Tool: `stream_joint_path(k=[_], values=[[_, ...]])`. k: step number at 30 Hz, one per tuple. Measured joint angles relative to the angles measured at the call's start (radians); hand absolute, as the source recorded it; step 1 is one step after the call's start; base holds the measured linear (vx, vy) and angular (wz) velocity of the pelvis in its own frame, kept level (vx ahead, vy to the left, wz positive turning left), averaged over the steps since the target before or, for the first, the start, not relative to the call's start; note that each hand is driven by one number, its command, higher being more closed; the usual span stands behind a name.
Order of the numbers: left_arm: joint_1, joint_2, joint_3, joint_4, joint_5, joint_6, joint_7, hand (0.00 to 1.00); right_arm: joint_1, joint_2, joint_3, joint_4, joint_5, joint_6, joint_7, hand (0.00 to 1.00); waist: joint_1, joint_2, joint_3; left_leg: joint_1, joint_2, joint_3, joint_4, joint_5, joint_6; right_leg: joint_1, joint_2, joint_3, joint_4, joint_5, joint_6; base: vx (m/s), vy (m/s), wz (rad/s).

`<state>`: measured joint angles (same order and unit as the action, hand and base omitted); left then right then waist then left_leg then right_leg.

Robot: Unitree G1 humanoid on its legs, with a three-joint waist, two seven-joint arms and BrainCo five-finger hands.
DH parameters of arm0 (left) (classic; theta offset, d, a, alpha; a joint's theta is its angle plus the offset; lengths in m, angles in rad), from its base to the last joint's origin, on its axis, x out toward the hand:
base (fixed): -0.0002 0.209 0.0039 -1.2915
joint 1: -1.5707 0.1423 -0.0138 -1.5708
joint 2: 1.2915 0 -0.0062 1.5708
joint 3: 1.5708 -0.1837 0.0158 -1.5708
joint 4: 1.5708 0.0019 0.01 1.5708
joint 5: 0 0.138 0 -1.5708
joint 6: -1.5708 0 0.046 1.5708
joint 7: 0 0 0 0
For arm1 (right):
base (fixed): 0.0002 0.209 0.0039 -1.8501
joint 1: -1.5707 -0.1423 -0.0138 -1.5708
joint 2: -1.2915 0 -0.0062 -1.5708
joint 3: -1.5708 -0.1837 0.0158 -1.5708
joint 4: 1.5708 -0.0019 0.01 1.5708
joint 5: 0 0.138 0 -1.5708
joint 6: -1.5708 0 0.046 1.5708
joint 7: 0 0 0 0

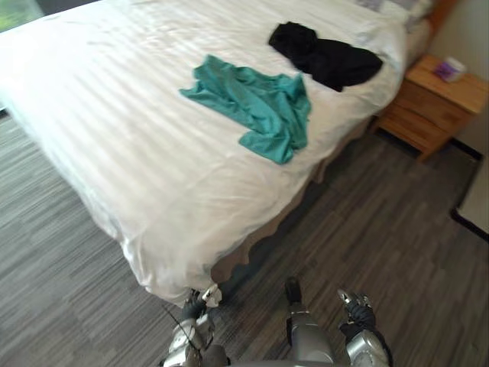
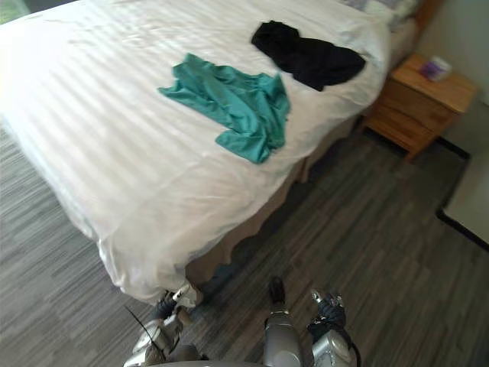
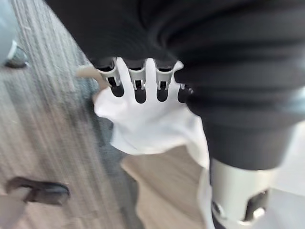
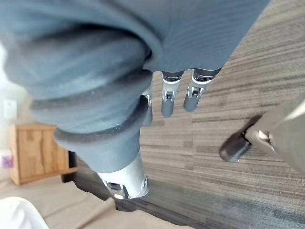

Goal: Tidy the bed and pick cloth on bed and put in laundry

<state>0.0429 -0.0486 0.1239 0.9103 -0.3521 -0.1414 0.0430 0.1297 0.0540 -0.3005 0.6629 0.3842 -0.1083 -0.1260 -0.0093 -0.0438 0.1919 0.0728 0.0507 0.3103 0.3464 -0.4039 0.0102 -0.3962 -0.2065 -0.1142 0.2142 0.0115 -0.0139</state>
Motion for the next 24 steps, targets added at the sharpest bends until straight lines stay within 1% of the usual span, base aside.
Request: stream_joint_path(k=[1,2,3,4,5,6,7,8,9,10,11,12,17,19,22,24], values=[[0.006,0.004,0.001,0.002,0.003,0.000,0.000,0.00,0.022,0.009,-0.001,0.000,-0.013,0.001,0.000,0.00,-0.002,0.016,-0.001,0.029,0.003,0.052,-0.022,0.008,0.014,0.007,0.007,-0.040,0.160,-0.007,0.005,-0.25,0.158,-1.33],[0.015,0.006,0.001,0.003,0.003,0.001,0.000,0.00,0.035,0.013,-0.001,0.001,-0.023,0.001,0.000,0.00,-0.003,0.022,-0.005,0.038,0.003,0.071,-0.028,0.010,0.017,0.017,0.014,-0.044,0.233,-0.021,0.010,-0.14,0.103,-1.20],[0.029,0.010,0.001,0.001,0.003,0.001,-0.002,0.00,0.049,0.014,0.000,0.015,-0.038,0.002,0.001,0.00,-0.003,0.018,-0.017,0.047,0.004,0.117,-0.034,0.012,0.021,0.048,0.025,-0.047,0.359,-0.074,0.024,-0.17,0.109,-1.13],[0.035,0.015,0.002,0.001,0.003,0.003,-0.007,0.00,0.052,0.014,-0.001,0.031,-0.044,0.002,0.000,0.00,0.002,0.014,-0.025,0.046,0.004,0.166,-0.039,0.015,0.027,0.083,0.030,-0.067,0.449,-0.171,0.040,-0.13,0.066,-1.15],[0.039,0.018,0.002,0.000,0.003,0.004,-0.010,0.00,0.052,0.014,0.000,0.039,-0.046,0.001,0.001,0.00,0.005,0.013,-0.028,0.044,0.004,0.191,-0.041,0.016,0.028,0.101,0.027,-0.079,0.489,-0.204,0.045,-0.11,0.065,-1.20],[0.049,0.025,0.003,-0.006,0.003,0.006,-0.019,0.00,0.052,0.014,0.001,0.067,-0.059,0.001,0.001,0.00,0.008,0.012,-0.043,0.040,0.004,0.238,-0.042,0.016,0.029,0.130,0.024,-0.084,0.549,-0.248,0.050,-0.06,0.032,-1.29],[0.056,0.030,0.008,-0.006,0.003,0.008,-0.020,0.00,0.050,0.014,0.005,0.103,-0.078,0.001,0.002,0.00,0.016,0.000,-0.068,0.030,0.004,0.279,-0.030,0.016,0.029,0.168,0.021,-0.082,0.528,-0.272,0.042,-0.05,0.026,-1.37],[0.054,0.034,0.014,-0.004,0.003,0.011,-0.020,0.00,0.047,0.012,0.006,0.122,-0.081,0.001,0.003,0.00,0.023,0.000,-0.070,0.026,0.001,0.289,-0.024,0.021,0.037,0.175,0.029,-0.079,0.482,-0.272,0.040,-0.08,0.007,-1.37],[0.051,0.039,0.041,0.011,0.011,0.016,-0.020,0.00,0.041,-0.004,0.006,0.150,-0.088,-0.001,0.007,0.00,0.024,0.016,-0.074,0.012,0.000,0.284,-0.004,0.048,0.061,0.217,0.060,-0.072,0.358,-0.255,0.024,-0.07,-0.006,-1.19],[0.048,0.032,0.046,0.026,0.011,0.018,-0.019,0.00,0.028,-0.012,0.005,0.195,-0.112,0.002,0.016,0.00,0.022,0.020,-0.079,-0.052,0.017,0.262,0.096,0.109,0.082,0.276,0.075,-0.041,0.178,-0.200,0.036,-0.07,-0.020,-1.11],[0.046,0.034,0.045,0.026,0.011,0.017,-0.019,0.00,0.017,-0.022,0.006,0.215,-0.120,0.002,0.016,0.00,0.028,0.001,-0.078,-0.088,0.020,0.255,0.092,0.093,0.062,0.292,0.069,-0.018,0.096,-0.170,0.052,-0.03,-0.016,-0.62],[0.072,0.063,0.044,0.073,0.011,0.007,0.004,0.00,-0.064,-0.098,0.091,0.342,-0.230,0.029,0.023,0.00,0.080,0.063,-0.037,-0.073,0.026,0.123,-0.174,0.219,-0.032,0.373,0.155,0.056,-0.313,0.103,0.055,-0.01,-0.010,-0.24],[0.072,0.063,0.043,0.073,0.011,0.007,0.005,0.00,-0.064,-0.098,0.091,0.342,-0.230,0.029,0.023,0.00,0.079,0.062,-0.037,-0.069,0.025,0.122,-0.182,0.219,-0.032,0.374,0.155,0.053,-0.313,0.103,0.055,0.00,0.000,-0.01],[0.072,0.063,0.043,0.075,0.018,0.007,0.007,0.00,-0.063,-0.098,0.091,0.342,-0.230,0.029,0.023,0.00,0.078,0.061,-0.038,-0.054,0.018,0.121,-0.203,0.227,-0.035,0.378,0.154,0.054,-0.313,0.103,0.055,-0.01,-0.001,-0.05],[0.063,0.064,0.035,0.082,0.089,0.007,0.026,0.00,-0.053,-0.098,0.091,0.343,-0.229,0.030,0.024,0.00,0.070,0.059,-0.039,-0.006,0.001,0.119,-0.267,0.258,-0.034,0.392,0.151,0.048,-0.313,0.099,0.059,-0.02,-0.004,0.03],[0.064,0.072,0.025,0.085,0.135,0.007,0.029,0.00,-0.052,-0.094,0.091,0.343,-0.227,0.030,0.033,0.00,0.048,0.054,-0.042,0.003,-0.001,0.114,-0.279,0.263,-0.035,0.395,0.152,0.036,-0.309,0.092,0.058,-0.04,-0.027,0.07]])
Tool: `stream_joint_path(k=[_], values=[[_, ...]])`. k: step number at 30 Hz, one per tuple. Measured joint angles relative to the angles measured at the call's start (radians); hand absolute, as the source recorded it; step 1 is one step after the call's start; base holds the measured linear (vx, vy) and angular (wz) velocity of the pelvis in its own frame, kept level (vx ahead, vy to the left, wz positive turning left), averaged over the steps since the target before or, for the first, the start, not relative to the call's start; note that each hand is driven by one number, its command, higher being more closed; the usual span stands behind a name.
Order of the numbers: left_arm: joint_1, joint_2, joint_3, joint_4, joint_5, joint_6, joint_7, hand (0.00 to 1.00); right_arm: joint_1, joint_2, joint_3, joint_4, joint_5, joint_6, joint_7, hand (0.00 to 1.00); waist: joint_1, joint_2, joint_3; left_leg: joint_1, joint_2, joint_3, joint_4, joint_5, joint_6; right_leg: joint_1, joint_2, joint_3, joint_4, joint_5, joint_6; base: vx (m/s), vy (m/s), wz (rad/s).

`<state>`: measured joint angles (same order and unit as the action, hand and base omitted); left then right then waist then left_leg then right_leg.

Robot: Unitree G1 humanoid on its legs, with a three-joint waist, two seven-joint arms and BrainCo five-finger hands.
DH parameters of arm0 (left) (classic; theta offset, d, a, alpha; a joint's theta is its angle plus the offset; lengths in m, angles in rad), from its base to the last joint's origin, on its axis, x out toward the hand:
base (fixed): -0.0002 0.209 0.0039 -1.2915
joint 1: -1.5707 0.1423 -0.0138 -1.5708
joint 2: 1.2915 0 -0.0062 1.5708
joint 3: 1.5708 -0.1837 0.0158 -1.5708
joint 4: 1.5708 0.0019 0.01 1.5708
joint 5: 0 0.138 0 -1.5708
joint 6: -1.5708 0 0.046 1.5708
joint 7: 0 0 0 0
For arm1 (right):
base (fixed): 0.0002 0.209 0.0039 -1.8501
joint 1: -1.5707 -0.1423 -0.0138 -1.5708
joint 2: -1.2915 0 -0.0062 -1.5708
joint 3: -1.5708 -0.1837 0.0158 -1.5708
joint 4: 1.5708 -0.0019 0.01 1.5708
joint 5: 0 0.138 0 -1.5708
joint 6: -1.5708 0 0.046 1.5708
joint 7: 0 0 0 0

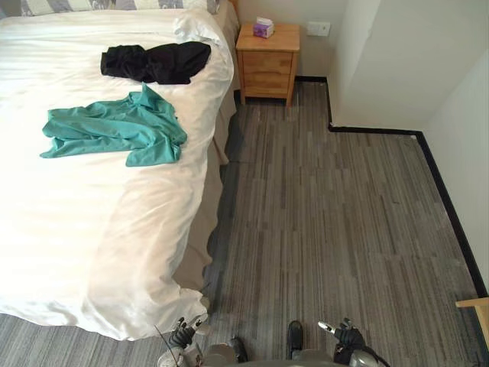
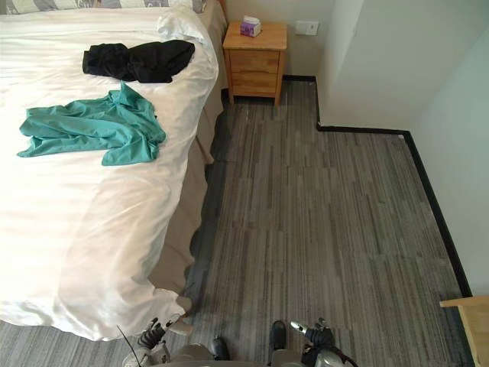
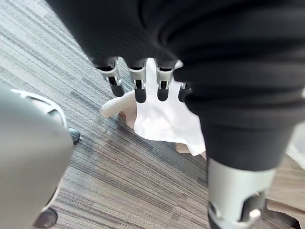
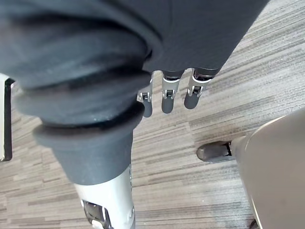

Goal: Tidy the bed and pick cloth on bed and put in laundry

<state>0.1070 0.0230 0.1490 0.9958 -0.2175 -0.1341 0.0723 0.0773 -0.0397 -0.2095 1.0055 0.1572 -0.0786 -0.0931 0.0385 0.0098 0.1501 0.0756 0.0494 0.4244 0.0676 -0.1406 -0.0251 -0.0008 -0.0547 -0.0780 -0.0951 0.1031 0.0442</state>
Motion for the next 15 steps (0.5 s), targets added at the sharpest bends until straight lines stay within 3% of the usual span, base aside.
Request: stream_joint_path(k=[4,5,6,8,10,11,12,13,15], values=[[-0.016,0.019,-0.028,0.033,0.092,0.000,0.004,0.00,0.003,0.002,0.002,0.002,0.003,0.010,0.010,0.00,-0.038,-0.004,0.004,0.026,0.016,0.013,0.008,-0.011,-0.016,-0.005,0.017,0.004,0.059,-0.048,-0.009,-0.03,-0.053,-0.07],[-0.016,0.020,-0.019,0.028,0.117,-0.001,0.006,0.00,0.003,0.001,0.015,0.002,0.009,0.010,0.010,0.00,-0.039,-0.002,0.009,0.020,0.047,0.040,0.066,-0.057,-0.064,-0.006,0.023,-0.014,0.080,-0.091,-0.028,-0.01,-0.098,-0.49],[-0.011,0.019,-0.007,0.021,0.126,-0.002,0.008,0.00,0.006,-0.003,0.033,0.002,0.011,0.010,0.011,0.00,-0.036,0.001,0.008,-0.007,0.094,0.049,0.191,-0.107,-0.135,-0.004,0.022,-0.051,0.105,-0.120,-0.044,0.01,-0.077,-0.51],[-0.012,0.027,0.003,0.003,0.133,-0.002,0.008,0.00,0.010,-0.007,0.061,0.005,0.011,0.007,0.011,0.00,-0.034,-0.003,0.011,-0.123,0.155,-0.019,0.468,-0.103,-0.152,0.002,0.029,-0.056,0.108,-0.122,-0.045,0.02,-0.071,-0.49],[-0.018,0.011,0.008,-0.016,0.139,-0.005,0.019,0.00,0.010,-0.027,0.072,-0.011,0.011,0.006,0.010,0.00,-0.023,0.032,0.034,-0.233,0.234,-0.102,0.746,-0.028,-0.141,0.039,0.066,-0.050,0.094,-0.127,-0.059,0.10,-0.110,-0.57],[-0.021,0.014,0.010,-0.015,0.138,-0.007,0.021,0.00,0.009,-0.021,0.072,-0.011,0.009,0.006,0.008,0.00,-0.025,0.014,0.046,-0.273,0.229,-0.135,0.804,-0.006,-0.155,0.053,0.058,-0.030,0.094,-0.127,-0.066,0.15,-0.020,-0.33],[-0.026,0.018,0.010,-0.014,0.138,-0.008,0.023,0.00,0.005,-0.019,0.070,-0.011,0.010,0.006,0.008,0.00,-0.024,0.009,0.047,-0.281,0.208,-0.146,0.796,-0.031,-0.148,0.056,0.046,-0.021,0.094,-0.128,-0.069,0.17,0.011,-0.22],[-0.033,0.016,0.007,-0.014,0.136,-0.008,0.024,0.00,-0.006,-0.024,0.069,0.002,0.008,0.010,0.006,0.00,-0.022,-0.003,0.047,-0.292,0.166,-0.150,0.720,-0.088,-0.108,0.056,0.018,0.000,0.091,-0.128,-0.070,0.20,0.012,-0.27],[-0.037,0.012,-0.004,-0.014,0.117,-0.009,0.025,0.00,-0.014,-0.026,0.060,0.005,0.007,0.011,0.005,0.00,-0.022,0.008,0.056,-0.315,0.117,-0.129,0.552,-0.098,-0.086,0.056,-0.010,0.022,0.069,-0.133,-0.062,0.21,0.050,-0.24]])
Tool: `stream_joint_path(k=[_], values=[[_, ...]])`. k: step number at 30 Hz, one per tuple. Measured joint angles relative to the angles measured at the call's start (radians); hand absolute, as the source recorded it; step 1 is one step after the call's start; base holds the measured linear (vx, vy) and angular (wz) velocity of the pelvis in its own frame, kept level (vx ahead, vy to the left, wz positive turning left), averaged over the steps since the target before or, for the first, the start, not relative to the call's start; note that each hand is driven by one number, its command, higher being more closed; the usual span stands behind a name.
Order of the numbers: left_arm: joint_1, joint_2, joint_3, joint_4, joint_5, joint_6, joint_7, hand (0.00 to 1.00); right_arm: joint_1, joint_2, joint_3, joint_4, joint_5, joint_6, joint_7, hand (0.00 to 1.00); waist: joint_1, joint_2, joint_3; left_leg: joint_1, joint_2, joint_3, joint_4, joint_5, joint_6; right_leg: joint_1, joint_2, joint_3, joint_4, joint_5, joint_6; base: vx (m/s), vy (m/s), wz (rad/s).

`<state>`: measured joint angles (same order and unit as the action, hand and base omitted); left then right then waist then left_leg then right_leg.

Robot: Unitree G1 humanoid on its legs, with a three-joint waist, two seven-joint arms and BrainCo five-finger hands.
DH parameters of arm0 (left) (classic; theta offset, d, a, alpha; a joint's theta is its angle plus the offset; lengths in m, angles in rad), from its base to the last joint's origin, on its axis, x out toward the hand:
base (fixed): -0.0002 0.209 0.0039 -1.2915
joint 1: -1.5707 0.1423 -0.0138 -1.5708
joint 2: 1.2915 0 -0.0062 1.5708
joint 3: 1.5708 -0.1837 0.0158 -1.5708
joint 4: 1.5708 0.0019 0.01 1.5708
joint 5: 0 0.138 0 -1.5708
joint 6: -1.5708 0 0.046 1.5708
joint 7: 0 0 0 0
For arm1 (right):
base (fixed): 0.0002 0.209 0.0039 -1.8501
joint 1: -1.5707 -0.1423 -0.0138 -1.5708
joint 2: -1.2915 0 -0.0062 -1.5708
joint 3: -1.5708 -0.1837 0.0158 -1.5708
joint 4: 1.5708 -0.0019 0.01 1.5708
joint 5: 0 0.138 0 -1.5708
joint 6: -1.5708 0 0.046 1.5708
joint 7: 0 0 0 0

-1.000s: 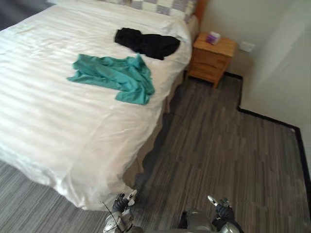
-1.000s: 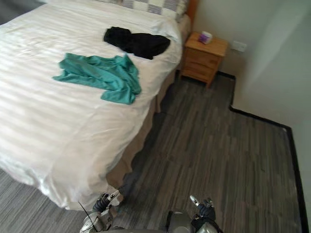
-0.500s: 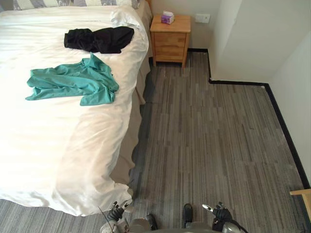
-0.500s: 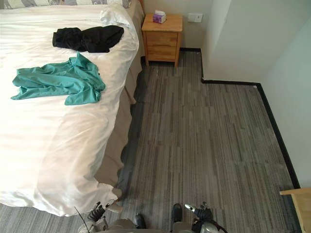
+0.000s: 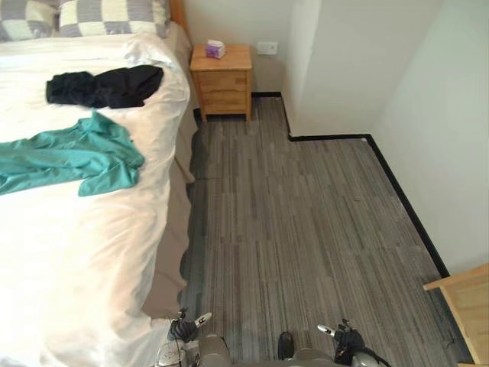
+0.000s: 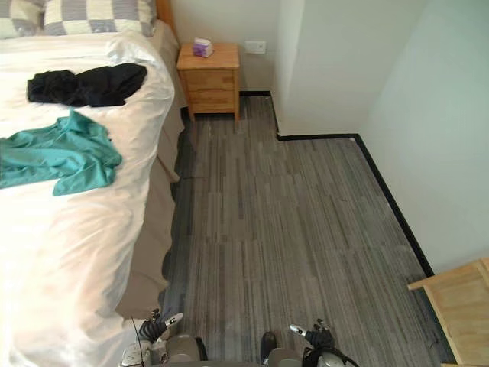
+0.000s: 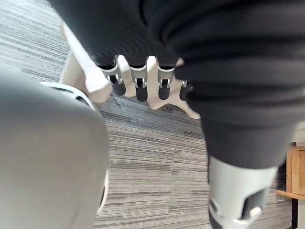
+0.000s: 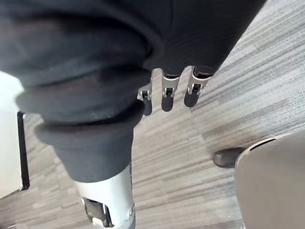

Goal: Tidy the bed and pick cloth on bed and put in laundry

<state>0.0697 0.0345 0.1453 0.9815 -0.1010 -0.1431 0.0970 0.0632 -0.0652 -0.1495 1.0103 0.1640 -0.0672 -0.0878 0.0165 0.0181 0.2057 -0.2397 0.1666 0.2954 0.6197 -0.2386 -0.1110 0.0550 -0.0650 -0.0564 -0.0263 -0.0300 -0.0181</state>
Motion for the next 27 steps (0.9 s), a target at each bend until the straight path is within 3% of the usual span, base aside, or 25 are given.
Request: stream_joint_path(k=[1,3,4,7,8,9,11,12,13,15,17,18,19,20,21,22,23,24,25,26,27], values=[[-0.004,-0.003,0.000,0.000,-0.018,0.000,0.001,0.00,-0.009,0.002,0.001,0.000,-0.001,0.003,0.000,0.00,0.002,0.004,0.002,-0.015,-0.032,0.004,-0.169,0.015,0.000,0.001,-0.020,0.003,-0.014,-0.009,0.014,0.23,0.081,-0.17],[-0.004,-0.003,-0.005,0.001,-0.030,0.000,0.002,0.00,-0.004,0.001,0.001,0.000,-0.010,0.005,-0.002,0.00,0.003,0.008,0.000,-0.018,-0.046,-0.015,-0.351,0.068,0.006,0.002,-0.027,0.006,-0.017,-0.028,0.044,0.35,0.111,-0.18],[-0.005,-0.002,-0.013,0.003,-0.042,0.000,0.003,0.00,-0.002,0.004,0.000,0.001,-0.010,0.005,-0.004,0.00,0.008,0.006,0.000,-0.008,-0.053,-0.021,-0.361,0.134,0.056,0.014,-0.034,0.010,-0.012,-0.048,0.069,0.41,0.142,-0.20],[-0.010,0.010,-0.016,0.001,-0.044,-0.002,-0.002,0.00,0.009,0.017,-0.005,-0.001,-0.017,0.004,-0.002,0.00,0.026,-0.025,-0.009,-0.009,-0.089,-0.016,-0.292,0.069,0.119,-0.001,-0.073,0.014,0.091,-0.120,0.107,0.44,0.143,-0.15],[-0.013,0.016,-0.016,0.004,-0.044,0.000,-0.003,0.00,0.009,0.021,-0.021,-0.005,-0.017,0.004,0.004,0.00,0.030,-0.040,-0.008,0.024,-0.110,-0.003,-0.289,0.026,0.133,-0.100,-0.101,0.025,0.350,-0.187,0.135,0.45,0.095,-0.13],[-0.011,0.024,-0.019,0.011,-0.044,0.002,-0.002,0.00,0.010,0.025,-0.031,-0.014,-0.017,0.000,0.005,0.00,0.023,-0.044,-0.006,0.067,-0.122,0.001,-0.299,0.005,0.139,-0.159,-0.114,0.040,0.527,-0.190,0.153,0.55,0.117,-0.02],[-0.010,0.035,-0.031,0.021,-0.043,0.005,-0.003,0.00,0.012,0.038,-0.041,-0.027,-0.017,-0.004,0.005,0.00,0.017,-0.061,0.001,0.156,-0.148,-0.004,-0.323,-0.025,0.143,-0.223,-0.130,0.072,0.774,-0.135,0.185,0.57,0.028,0.20],[-0.006,0.052,-0.044,0.036,-0.040,0.009,-0.002,0.00,0.011,0.043,-0.040,-0.036,-0.017,-0.004,0.007,0.00,-0.004,-0.060,0.007,0.256,-0.158,-0.028,-0.343,-0.062,0.160,-0.262,-0.137,0.058,0.983,-0.098,0.188,0.45,-0.037,0.34],[-0.006,0.055,-0.053,0.043,-0.035,0.009,-0.002,0.00,0.012,0.044,-0.042,-0.043,-0.017,-0.004,0.007,0.00,-0.008,-0.060,0.007,0.291,-0.158,-0.040,-0.352,-0.073,0.157,-0.275,-0.143,0.032,1.037,-0.109,0.170,0.59,-0.128,0.47],[-0.018,0.047,-0.060,0.052,-0.033,0.010,-0.003,0.00,0.003,0.042,-0.062,-0.053,-0.014,-0.007,0.008,0.00,-0.017,-0.045,0.012,0.421,-0.125,-0.080,-0.433,-0.083,0.157,-0.354,-0.122,-0.120,1.098,-0.211,0.063,0.68,-0.205,0.48],[-0.025,0.034,-0.060,0.051,-0.033,0.011,-0.003,0.00,-0.018,0.033,-0.072,-0.076,-0.009,-0.021,0.011,0.00,-0.042,-0.008,0.034,0.480,-0.061,-0.100,-0.451,-0.082,0.155,-0.422,-0.057,-0.220,0.970,-0.257,0.009,0.64,-0.273,0.49],[-0.031,0.029,-0.056,0.051,-0.032,0.010,-0.003,0.00,-0.021,0.027,-0.072,-0.094,-0.008,-0.024,0.014,0.00,-0.054,0.002,0.038,0.492,-0.035,-0.110,-0.445,-0.080,0.153,-0.464,-0.026,-0.238,0.841,-0.252,0.007,0.65,-0.319,0.53],[-0.040,0.026,-0.054,0.051,-0.031,0.010,-0.003,0.00,-0.022,0.023,-0.072,-0.105,-0.007,-0.026,0.016,0.00,-0.062,0.007,0.040,0.508,-0.014,-0.121,-0.445,-0.078,0.148,-0.500,0.000,-0.234,0.689,-0.216,0.013,0.67,-0.388,0.59],[-0.054,0.026,-0.054,0.051,-0.022,0.010,-0.003,0.00,-0.021,0.017,-0.071,-0.109,-0.009,-0.025,0.016,0.00,-0.068,0.002,0.047,0.540,0.001,-0.137,-0.448,-0.071,0.127,-0.518,0.025,-0.198,0.430,-0.094,0.021,0.74,-0.465,0.70],[-0.053,0.027,-0.052,0.049,-0.021,0.008,-0.003,0.00,-0.009,0.016,-0.070,-0.098,-0.007,-0.021,0.015,0.00,-0.073,-0.018,0.043,0.571,0.002,-0.146,-0.450,-0.062,0.066,-0.497,0.027,-0.152,0.230,0.066,0.024,0.90,-0.586,0.68],[-0.063,0.007,-0.026,0.060,-0.009,0.009,-0.003,0.00,-0.027,0.000,-0.086,-0.069,-0.009,-0.016,0.016,0.00,-0.072,0.011,0.050,0.604,0.039,-0.166,-0.444,-0.049,0.019,-0.471,0.066,-0.157,0.227,0.211,-0.067,0.73,-0.478,0.35],[-0.078,-0.005,-0.014,0.069,0.001,0.002,-0.008,0.00,-0.055,-0.006,-0.092,-0.056,-0.008,-0.013,0.013,0.00,-0.066,0.030,0.062,0.594,0.057,-0.172,-0.421,0.007,0.006,-0.485,0.080,-0.153,0.289,0.153,-0.082,0.63,-0.439,0.10],[-0.082,-0.023,0.025,0.074,0.008,0.001,-0.008,0.00,-0.066,-0.002,-0.115,-0.038,-0.007,-0.015,0.014,0.00,-0.067,0.029,0.070,0.597,0.051,-0.215,-0.383,0.068,-0.006,-0.487,0.078,-0.155,0.389,0.062,-0.099,0.45,-0.324,-0.05],[-0.078,-0.030,0.043,0.076,0.010,0.001,-0.008,0.00,-0.066,0.000,-0.120,-0.034,-0.007,-0.013,0.016,0.00,-0.066,0.030,0.071,0.592,0.047,-0.228,-0.354,0.095,-0.011,-0.467,0.082,-0.159,0.411,0.026,-0.108,0.56,-0.406,0.13],[-0.063,-0.043,0.085,0.076,0.015,0.001,-0.008,0.00,-0.052,-0.001,-0.127,-0.033,-0.008,-0.012,0.016,0.00,-0.068,0.034,0.072,0.565,0.067,-0.228,-0.228,0.219,-0.005,-0.395,0.105,-0.174,0.425,-0.041,-0.104,0.56,-0.390,0.25],[-0.044,-0.049,0.102,0.069,0.015,0.001,-0.008,0.00,-0.035,-0.004,-0.113,-0.039,-0.009,-0.010,0.018,0.00,-0.066,0.035,0.073,0.522,0.081,-0.266,-0.080,0.323,-0.021,-0.330,0.111,-0.175,0.395,-0.079,-0.091,0.65,-0.422,0.29]])
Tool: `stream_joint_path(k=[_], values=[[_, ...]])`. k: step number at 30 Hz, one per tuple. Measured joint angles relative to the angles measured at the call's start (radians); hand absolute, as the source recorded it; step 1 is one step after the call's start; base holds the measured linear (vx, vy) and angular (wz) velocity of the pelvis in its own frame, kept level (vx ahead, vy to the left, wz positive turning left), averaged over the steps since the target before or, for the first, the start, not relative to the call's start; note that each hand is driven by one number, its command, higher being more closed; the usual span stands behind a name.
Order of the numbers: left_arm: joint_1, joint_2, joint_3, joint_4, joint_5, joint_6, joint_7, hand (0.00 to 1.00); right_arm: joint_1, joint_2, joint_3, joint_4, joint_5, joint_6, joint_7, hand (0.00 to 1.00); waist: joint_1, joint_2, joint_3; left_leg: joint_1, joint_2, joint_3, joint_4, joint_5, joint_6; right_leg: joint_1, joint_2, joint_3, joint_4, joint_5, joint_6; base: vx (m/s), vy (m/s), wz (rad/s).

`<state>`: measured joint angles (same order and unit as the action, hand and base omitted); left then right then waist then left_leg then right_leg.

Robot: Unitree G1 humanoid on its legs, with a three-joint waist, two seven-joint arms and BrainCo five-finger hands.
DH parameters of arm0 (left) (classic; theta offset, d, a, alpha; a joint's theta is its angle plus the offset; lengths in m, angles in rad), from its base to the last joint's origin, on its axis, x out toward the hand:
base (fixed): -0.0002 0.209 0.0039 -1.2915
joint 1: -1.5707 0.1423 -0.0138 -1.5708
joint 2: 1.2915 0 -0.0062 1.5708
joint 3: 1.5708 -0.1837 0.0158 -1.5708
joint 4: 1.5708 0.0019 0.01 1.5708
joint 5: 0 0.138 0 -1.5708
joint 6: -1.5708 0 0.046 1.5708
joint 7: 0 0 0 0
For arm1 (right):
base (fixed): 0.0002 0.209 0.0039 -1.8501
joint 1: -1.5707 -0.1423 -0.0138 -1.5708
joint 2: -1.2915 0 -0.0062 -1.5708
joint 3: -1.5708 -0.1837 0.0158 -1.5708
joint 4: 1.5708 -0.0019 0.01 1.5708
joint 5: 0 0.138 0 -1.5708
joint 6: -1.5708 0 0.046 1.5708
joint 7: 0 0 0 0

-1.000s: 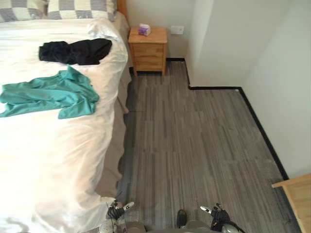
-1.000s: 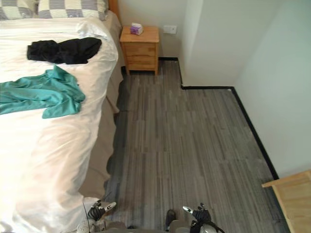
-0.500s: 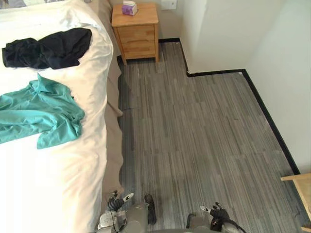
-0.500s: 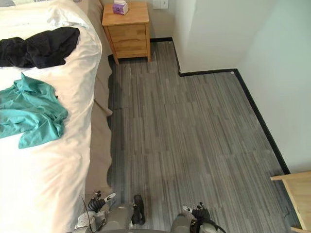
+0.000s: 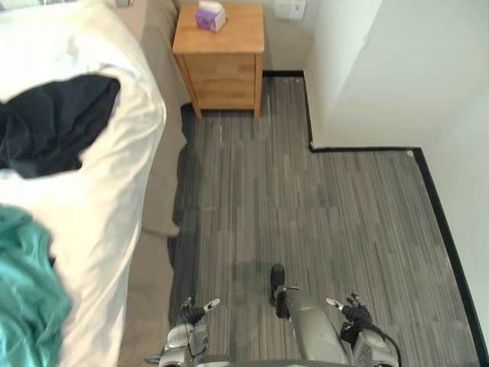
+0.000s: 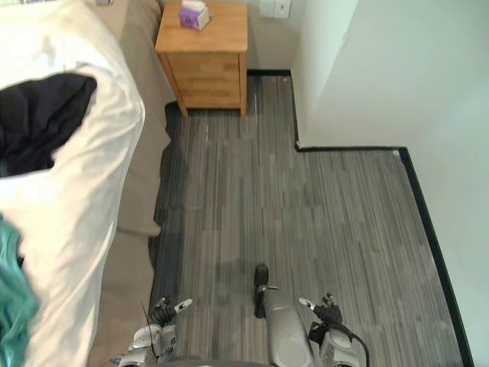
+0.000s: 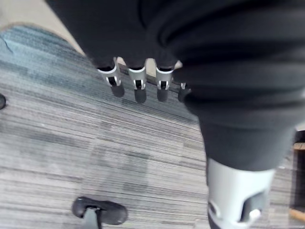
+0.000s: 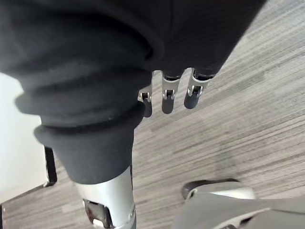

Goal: Tidy the bed and pick cloth on bed and put in laundry

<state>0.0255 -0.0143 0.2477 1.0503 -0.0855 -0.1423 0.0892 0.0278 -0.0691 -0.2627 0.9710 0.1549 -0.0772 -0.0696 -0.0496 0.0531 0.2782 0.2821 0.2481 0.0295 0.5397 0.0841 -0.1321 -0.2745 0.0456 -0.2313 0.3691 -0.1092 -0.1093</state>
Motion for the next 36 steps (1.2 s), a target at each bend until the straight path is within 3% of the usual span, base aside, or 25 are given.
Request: stream_joint_path(k=[1,3,4,7,8,10,11,12,13,14,15,16,18,19,20,21,23,27,28,29,30,31,32,34,36], values=[[0.020,-0.005,0.018,-0.018,-0.002,0.000,-0.001,0.00,0.022,-0.007,0.009,-0.011,-0.001,-0.001,-0.001,0.00,0.012,0.008,0.004,-0.120,0.023,-0.031,0.277,0.000,-0.020,0.092,0.030,-0.002,-0.061,-0.018,0.003,0.51,-0.318,0.14],[0.042,-0.001,0.045,-0.040,-0.020,0.002,0.002,0.00,0.024,-0.007,0.029,-0.007,-0.001,0.000,-0.003,0.00,0.027,0.012,0.004,-0.261,0.059,0.001,0.554,-0.048,-0.042,0.204,0.060,0.001,-0.139,-0.027,-0.003,0.44,-0.254,0.02],[0.042,0.002,0.066,-0.062,-0.042,0.001,0.004,0.00,0.025,-0.006,0.051,0.002,-0.002,0.000,-0.005,0.00,0.044,-0.006,0.010,-0.347,0.069,0.046,0.639,-0.102,-0.018,0.281,0.066,0.009,-0.199,-0.037,-0.011,0.48,-0.274,-0.05],[0.039,0.001,0.064,-0.091,-0.062,-0.018,0.003,0.00,0.008,-0.003,0.086,0.048,-0.013,0.011,-0.006,0.00,0.083,-0.016,0.011,-0.498,0.056,0.153,0.568,-0.234,0.011,0.421,0.063,0.037,-0.285,-0.041,0.012,0.41,-0.154,-0.19],[0.038,0.001,0.059,-0.104,-0.065,-0.023,0.003,0.00,-0.005,0.006,0.089,0.072,-0.031,0.021,-0.006,0.00,0.099,-0.017,0.011,-0.538,0.036,0.210,0.443,-0.285,0.018,0.471,0.050,0.050,-0.313,-0.051,0.029,0.62,-0.096,-0.30],[0.035,0.001,0.055,-0.108,-0.080,-0.024,0.004,0.00,-0.001,0.010,0.091,0.072,-0.052,0.021,-0.004,0.00,0.107,-0.026,0.009,-0.568,-0.016,0.301,0.205,-0.293,0.044,0.532,0.017,0.047,-0.355,-0.076,0.066,0.60,-0.045,-0.12],[0.035,0.002,0.036,-0.106,-0.080,-0.023,0.005,0.00,0.004,0.012,0.092,0.064,-0.053,0.023,-0.006,0.00,0.109,-0.025,0.004,-0.565,-0.044,0.427,-0.002,-0.246,0.098,0.572,0.000,0.032,-0.378,-0.101,0.088,0.61,0.006,0.27],[0.032,0.008,0.028,-0.100,-0.083,-0.023,0.002,0.00,0.010,0.013,0.091,0.064,-0.061,0.023,-0.008,0.00,0.114,-0.040,-0.001,-0.556,-0.062,0.537,-0.078,-0.212,0.239,0.600,-0.013,0.008,-0.382,-0.137,0.108,0.63,-0.009,0.46],[0.030,0.017,0.026,-0.100,-0.081,-0.023,0.003,0.00,0.013,0.028,0.094,0.064,-0.072,0.027,-0.009,0.00,0.113,-0.068,-0.018,-0.546,-0.097,0.580,-0.094,-0.211,0.240,0.608,-0.039,-0.006,-0.384,-0.143,0.112,0.65,-0.030,1.03],[0.035,0.033,0.021,-0.093,-0.079,-0.021,0.000,0.00,0.029,0.047,0.094,0.063,-0.088,0.028,-0.012,0.00,0.103,-0.105,-0.053,-0.535,-0.128,0.666,-0.124,-0.226,0.301,0.603,-0.064,-0.053,-0.372,-0.135,0.126,0.66,-0.072,1.34],[0.038,0.035,0.027,-0.084,-0.087,-0.021,0.000,0.00,0.027,0.050,0.093,0.066,-0.087,0.032,-0.013,0.00,0.102,-0.109,-0.056,-0.524,-0.148,0.638,-0.130,-0.267,0.320,0.597,-0.066,-0.075,-0.299,-0.135,0.127,0.66,-0.064,1.45],[0.038,0.035,0.032,-0.078,-0.093,-0.021,0.001,0.00,0.026,0.051,0.089,0.066,-0.088,0.033,-0.012,0.00,0.100,-0.109,-0.056,-0.509,-0.159,0.613,-0.136,-0.281,0.319,0.588,-0.071,-0.083,-0.234,-0.135,0.128,0.65,-0.027,1.41],[0.039,0.045,0.022,-0.038,-0.097,-0.013,-0.001,0.00,0.031,0.052,0.047,0.064,-0.087,0.035,-0.005,0.00,0.089,-0.105,-0.055,-0.371,-0.206,0.492,-0.201,-0.316,0.273,0.467,-0.131,-0.089,0.283,-0.021,0.265,0.64,0.010,1.39],[0.039,0.052,0.014,-0.028,-0.097,-0.009,-0.002,0.00,0.035,0.052,0.041,0.062,-0.087,0.032,0.000,0.00,0.087,-0.099,-0.053,-0.338,-0.218,0.463,-0.213,-0.323,0.264,0.426,-0.150,-0.076,0.413,-0.011,0.281,0.73,-0.119,1.43],[0.040,0.062,-0.007,-0.012,-0.095,0.005,-0.003,0.00,0.040,0.048,0.027,0.052,-0.087,0.028,0.006,0.00,0.080,-0.105,-0.058,-0.257,-0.237,0.402,-0.249,-0.329,0.256,0.336,-0.199,-0.058,0.645,-0.018,0.272,0.69,-0.222,1.39],[0.040,0.061,-0.010,0.004,-0.095,0.007,-0.002,0.00,0.041,0.042,0.024,0.036,-0.087,0.029,0.007,0.00,0.070,-0.099,-0.062,-0.201,-0.239,0.361,-0.276,-0.328,0.252,0.280,-0.237,-0.072,0.724,-0.033,0.247,0.67,-0.261,1.39],[0.043,0.058,-0.013,0.020,-0.094,0.013,-0.003,0.00,0.049,0.042,0.012,0.013,-0.085,0.021,0.007,0.00,0.059,-0.081,-0.070,-0.123,-0.225,0.289,-0.330,-0.315,0.232,0.183,-0.294,-0.097,0.727,-0.081,0.185,0.40,-0.251,1.16],[0.053,0.056,-0.023,0.018,-0.094,0.012,-0.002,0.00,0.036,0.039,-0.015,0.012,-0.081,0.014,0.006,0.00,0.053,-0.062,-0.073,-0.045,-0.156,0.189,-0.365,-0.297,0.194,0.073,-0.293,-0.037,0.367,-0.129,0.185,0.39,-0.421,1.11],[0.061,0.057,-0.026,0.015,-0.095,0.007,-0.002,0.00,0.031,0.039,-0.011,0.014,-0.082,0.014,0.003,0.00,0.038,-0.065,-0.075,-0.046,-0.128,0.152,-0.369,-0.295,0.147,0.075,-0.265,0.057,0.083,-0.066,0.201,0.36,-0.530,1.35],[0.063,0.058,-0.029,0.011,-0.096,0.006,-0.002,0.00,0.031,0.040,-0.011,0.016,-0.082,0.014,0.002,0.00,0.034,-0.071,-0.077,-0.047,-0.123,0.137,-0.372,-0.300,0.127,0.083,-0.258,0.108,-0.029,-0.021,0.199,0.42,-0.731,1.57],[0.067,0.074,-0.040,0.002,-0.096,0.005,-0.002,0.00,0.033,0.049,-0.011,0.029,-0.076,0.016,0.000,0.00,0.034,-0.103,-0.089,-0.038,-0.120,0.095,-0.401,-0.324,0.062,0.102,-0.272,0.203,-0.193,0.169,0.259,0.34,-0.601,1.20],[0.061,0.034,-0.040,0.013,-0.097,0.007,-0.004,0.00,0.006,0.017,-0.020,0.043,-0.070,0.018,-0.006,0.00,0.041,-0.035,-0.081,-0.035,-0.061,0.079,-0.424,-0.332,0.032,0.112,-0.224,0.155,-0.170,0.158,0.243,0.39,-0.680,1.14],[0.061,0.023,-0.038,0.011,-0.097,0.005,-0.007,0.00,0.003,0.013,-0.025,0.043,-0.070,0.019,-0.013,0.00,0.038,-0.030,-0.079,-0.046,-0.059,0.082,-0.423,-0.321,0.016,0.108,-0.226,0.144,-0.142,0.134,0.237,0.22,-0.471,0.94],[0.083,0.008,0.019,-0.004,-0.098,-0.001,-0.003,0.00,0.005,0.020,-0.043,0.036,-0.065,0.018,-0.015,0.00,0.037,-0.018,-0.079,-0.017,-0.033,0.101,-0.437,-0.271,-0.011,0.066,-0.219,0.110,0.094,-0.044,0.203,0.15,-0.421,0.81],[0.089,0.000,0.057,-0.001,-0.097,0.000,-0.002,0.00,0.004,0.017,-0.026,0.036,-0.066,0.018,-0.015,0.00,0.041,-0.011,-0.083,-0.012,0.004,0.076,-0.432,-0.267,-0.017,0.071,-0.203,0.070,0.146,-0.111,0.190,0.13,-0.340,0.52]])
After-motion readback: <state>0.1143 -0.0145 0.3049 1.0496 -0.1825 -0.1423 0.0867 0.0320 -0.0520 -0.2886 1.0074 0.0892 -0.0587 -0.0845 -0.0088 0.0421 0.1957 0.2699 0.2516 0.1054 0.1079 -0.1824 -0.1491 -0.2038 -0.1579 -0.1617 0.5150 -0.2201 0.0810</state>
